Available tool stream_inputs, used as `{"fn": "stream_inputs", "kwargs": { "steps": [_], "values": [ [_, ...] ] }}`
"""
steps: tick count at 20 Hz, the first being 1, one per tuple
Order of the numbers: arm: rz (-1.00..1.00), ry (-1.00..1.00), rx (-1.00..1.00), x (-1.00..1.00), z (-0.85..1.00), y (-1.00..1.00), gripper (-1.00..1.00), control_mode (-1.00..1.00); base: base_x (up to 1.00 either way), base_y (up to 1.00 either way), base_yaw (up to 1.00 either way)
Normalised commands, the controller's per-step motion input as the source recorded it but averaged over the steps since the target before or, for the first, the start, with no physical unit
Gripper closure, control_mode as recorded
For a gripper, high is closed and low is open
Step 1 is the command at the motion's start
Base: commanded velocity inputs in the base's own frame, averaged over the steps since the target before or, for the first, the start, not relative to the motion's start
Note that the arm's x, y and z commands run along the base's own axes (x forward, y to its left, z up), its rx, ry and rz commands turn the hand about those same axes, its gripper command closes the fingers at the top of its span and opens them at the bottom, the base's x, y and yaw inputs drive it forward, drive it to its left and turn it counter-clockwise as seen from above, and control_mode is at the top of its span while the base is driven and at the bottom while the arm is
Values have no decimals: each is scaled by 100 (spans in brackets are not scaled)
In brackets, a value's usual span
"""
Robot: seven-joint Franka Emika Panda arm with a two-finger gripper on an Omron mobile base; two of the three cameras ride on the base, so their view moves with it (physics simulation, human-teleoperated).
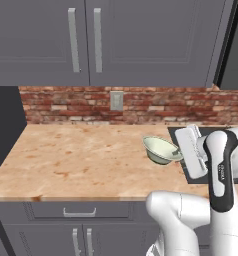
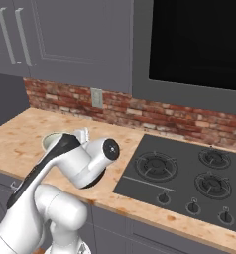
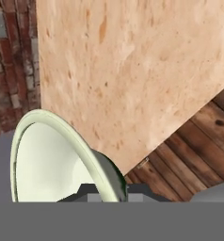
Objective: Pick up the bowls on the counter and stack them on top of one another in the open cabinet. Place the smaller bowl on top of the larger bowl.
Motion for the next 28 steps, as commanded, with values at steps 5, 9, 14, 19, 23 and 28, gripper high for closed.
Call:
{"fn": "stream_inputs", "kwargs": {
  "steps": [5,9,14,19,23,28],
  "values": [
    [0,0,0,0,0,0,100,100,-36,0,0],
    [0,0,0,0,0,0,100,100,-61,0,0],
    [0,0,0,0,0,0,100,100,-62,4,-1],
    [0,0,0,0,0,0,100,100,-62,19,-1],
    [0,0,0,0,0,0,100,100,-62,24,0],
    [0,0,0,0,0,0,100,100,-62,32,0]
  ]
}}
